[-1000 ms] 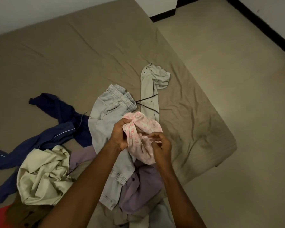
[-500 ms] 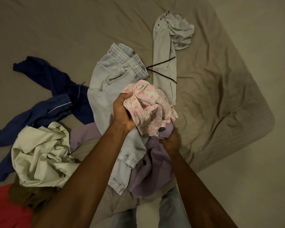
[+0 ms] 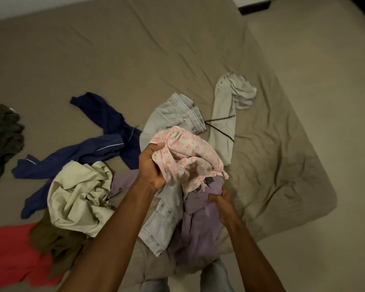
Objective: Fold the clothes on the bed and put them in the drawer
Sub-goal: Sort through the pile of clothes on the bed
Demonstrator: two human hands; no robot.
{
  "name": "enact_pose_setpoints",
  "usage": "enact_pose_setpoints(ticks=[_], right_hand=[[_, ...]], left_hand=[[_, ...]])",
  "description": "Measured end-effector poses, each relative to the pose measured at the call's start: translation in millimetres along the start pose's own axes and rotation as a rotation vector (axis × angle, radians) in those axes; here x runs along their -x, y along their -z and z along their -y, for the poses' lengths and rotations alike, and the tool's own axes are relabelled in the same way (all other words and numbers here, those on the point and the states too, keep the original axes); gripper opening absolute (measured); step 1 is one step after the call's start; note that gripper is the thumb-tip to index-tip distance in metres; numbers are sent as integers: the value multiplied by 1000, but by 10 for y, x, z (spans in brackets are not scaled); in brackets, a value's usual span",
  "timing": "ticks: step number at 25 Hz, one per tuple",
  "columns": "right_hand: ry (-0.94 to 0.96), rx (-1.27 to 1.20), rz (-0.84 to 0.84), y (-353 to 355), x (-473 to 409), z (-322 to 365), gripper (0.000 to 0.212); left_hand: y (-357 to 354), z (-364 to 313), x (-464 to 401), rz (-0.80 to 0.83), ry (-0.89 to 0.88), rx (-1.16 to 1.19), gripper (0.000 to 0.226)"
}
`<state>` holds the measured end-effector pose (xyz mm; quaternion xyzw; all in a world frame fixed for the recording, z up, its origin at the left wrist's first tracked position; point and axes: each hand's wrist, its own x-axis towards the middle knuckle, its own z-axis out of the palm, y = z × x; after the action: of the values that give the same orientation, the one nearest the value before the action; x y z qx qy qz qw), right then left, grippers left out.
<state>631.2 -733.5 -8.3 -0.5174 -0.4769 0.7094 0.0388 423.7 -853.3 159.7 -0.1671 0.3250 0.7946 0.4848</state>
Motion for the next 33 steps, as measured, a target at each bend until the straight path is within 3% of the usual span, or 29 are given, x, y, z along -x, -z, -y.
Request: enact_pose_setpoints(ticks=[4,8,10,13,17,21,24,26,28,30,32,33], right_hand=[[58,90,45,-433,467,387,70],[214,107,88,-1042,1013,843,60],[278,99,108,-1388,1279,1036,58],[384,103,151,-1929,1710,1278,39],[512,121,287,-2625,2196,1520,39],[511,146,451,-3593,2470,1553,58],[461,200,516,-4261,2527,1412,68],[437,282,567,-4630,2498,1196,66],[397,395,565,-4899,2376,928,72],[377,550,576,-5050,2236,647,73],[352,768,574,-5104,2135,436,77],[332,851,562,-5110,2105,355,76]], left_hand=[[-63,-596,688,43,-184,47,47],[102,-1252,1359,75,-322,60,47],[284,-1601,1719,110,-392,52,55],[609,-2086,2267,132,-467,47,76],[1084,-2554,2834,112,-509,28,75],[1559,-2830,3267,27,-574,71,46],[1979,-2932,3361,-34,-564,108,49],[2341,-2952,3308,-69,-497,109,68],[2694,-2917,3164,-167,-433,72,68],[2995,-2853,2923,-380,-407,-57,42],[3185,-2787,2671,-681,-283,-461,32],[3286,-2742,2546,-741,-216,-633,39]])
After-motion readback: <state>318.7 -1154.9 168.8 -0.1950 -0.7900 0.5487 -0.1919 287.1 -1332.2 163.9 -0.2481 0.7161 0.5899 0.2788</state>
